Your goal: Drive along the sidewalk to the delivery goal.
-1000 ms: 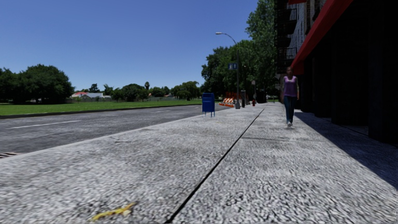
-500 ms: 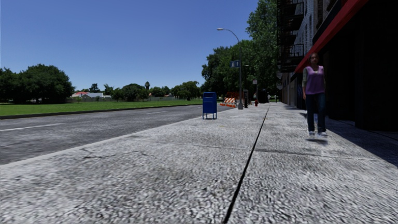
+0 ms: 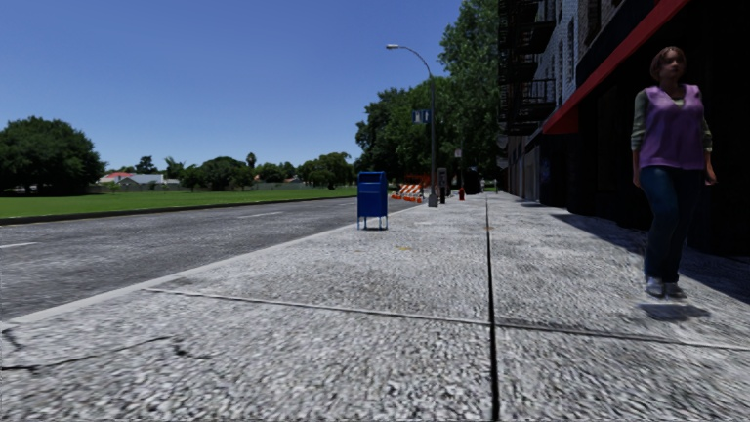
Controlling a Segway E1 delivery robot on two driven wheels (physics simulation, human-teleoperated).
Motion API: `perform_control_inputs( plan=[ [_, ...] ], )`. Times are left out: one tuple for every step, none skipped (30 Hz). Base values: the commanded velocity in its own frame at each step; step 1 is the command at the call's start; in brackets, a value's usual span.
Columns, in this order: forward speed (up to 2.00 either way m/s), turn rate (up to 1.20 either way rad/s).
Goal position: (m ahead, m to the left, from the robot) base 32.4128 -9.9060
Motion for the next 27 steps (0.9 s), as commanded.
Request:
perform_control_inputs(
  plan=[
    [2.0,-0.39],
    [2.0,-0.39],
    [2.0,-0.39],
    [2.0,-0.39],
    [2.0,-0.39],
    [2.0,-0.39],
    [2.0,-0.39],
    [2.0,-0.39],
    [2.0,-0.39],
    [2.0,-0.39],
    [2.0,-0.39],
    [2.0,-0.39],
    [2.0,-0.4],
    [2.0,-0.4],
    [2.0,-0.4],
    [2.0,-0.4],
    [2.0,-0.4],
    [2.0,-0.4],
    [2.0,-0.4],
    [2.0,-0.4],
    [2.0,-0.4],
    [2.0,-0.4],
    [2.0,-0.4],
    [2.0,-0.4],
    [2.0,-0.4],
    [2.0,-0.4],
    [2.0,-0.4]
  ],
)
